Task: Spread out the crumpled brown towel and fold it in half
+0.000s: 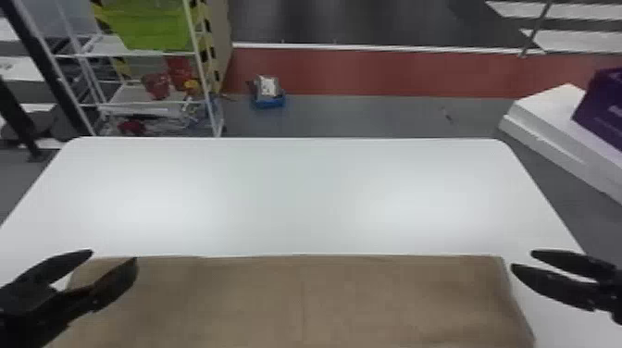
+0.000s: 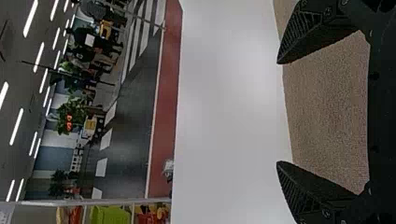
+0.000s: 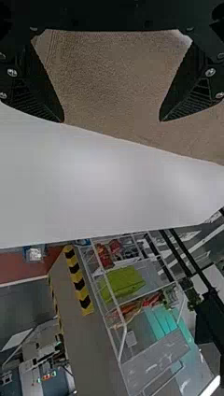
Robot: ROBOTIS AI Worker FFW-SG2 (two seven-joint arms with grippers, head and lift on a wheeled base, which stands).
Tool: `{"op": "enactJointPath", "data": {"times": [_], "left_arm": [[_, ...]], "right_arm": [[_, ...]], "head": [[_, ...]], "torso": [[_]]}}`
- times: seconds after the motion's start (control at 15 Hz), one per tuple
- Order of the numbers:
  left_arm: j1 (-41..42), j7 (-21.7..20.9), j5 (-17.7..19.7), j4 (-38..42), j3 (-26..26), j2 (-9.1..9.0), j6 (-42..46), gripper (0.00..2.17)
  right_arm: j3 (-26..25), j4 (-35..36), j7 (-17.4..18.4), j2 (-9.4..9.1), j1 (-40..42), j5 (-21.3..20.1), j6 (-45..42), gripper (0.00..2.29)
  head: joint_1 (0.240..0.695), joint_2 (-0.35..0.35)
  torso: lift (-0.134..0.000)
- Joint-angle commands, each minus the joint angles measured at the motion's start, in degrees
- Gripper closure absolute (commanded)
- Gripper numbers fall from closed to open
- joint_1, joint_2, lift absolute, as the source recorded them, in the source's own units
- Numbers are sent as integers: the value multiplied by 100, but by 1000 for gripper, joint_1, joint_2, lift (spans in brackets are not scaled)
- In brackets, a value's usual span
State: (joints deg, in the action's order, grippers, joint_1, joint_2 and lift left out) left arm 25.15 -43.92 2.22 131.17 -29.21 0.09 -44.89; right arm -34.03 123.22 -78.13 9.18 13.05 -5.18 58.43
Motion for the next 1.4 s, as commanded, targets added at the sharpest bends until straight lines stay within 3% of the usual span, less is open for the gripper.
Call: {"op": "enactJointPath", "data": {"times": [0.0, 0.27, 0.47, 0.93, 1.33], "left_arm": [[-124, -47, 6, -320, -234, -24, -60, 137], [-370, -249, 68, -883, -708, -24, -148, 137], [-353, -346, 85, -892, -805, -24, -183, 140], [-142, -451, 261, -461, -788, -24, -342, 151], [-1, -390, 296, -241, -673, -24, -447, 171]], "right_arm": [[-7, 80, -19, -127, 180, -229, 6, 147], [-245, -26, -19, -321, 382, -554, -521, 147], [-535, -26, -19, -470, 417, -554, -609, 147], [-939, 71, -19, -923, 540, -536, -925, 154], [-1642, 185, -19, -923, 549, -167, -1031, 154]], "head": [[695, 0], [695, 37], [695, 58], [695, 12], [695, -45]], "torso": [[-124], [-124], [-124], [-124], [-124]]}}
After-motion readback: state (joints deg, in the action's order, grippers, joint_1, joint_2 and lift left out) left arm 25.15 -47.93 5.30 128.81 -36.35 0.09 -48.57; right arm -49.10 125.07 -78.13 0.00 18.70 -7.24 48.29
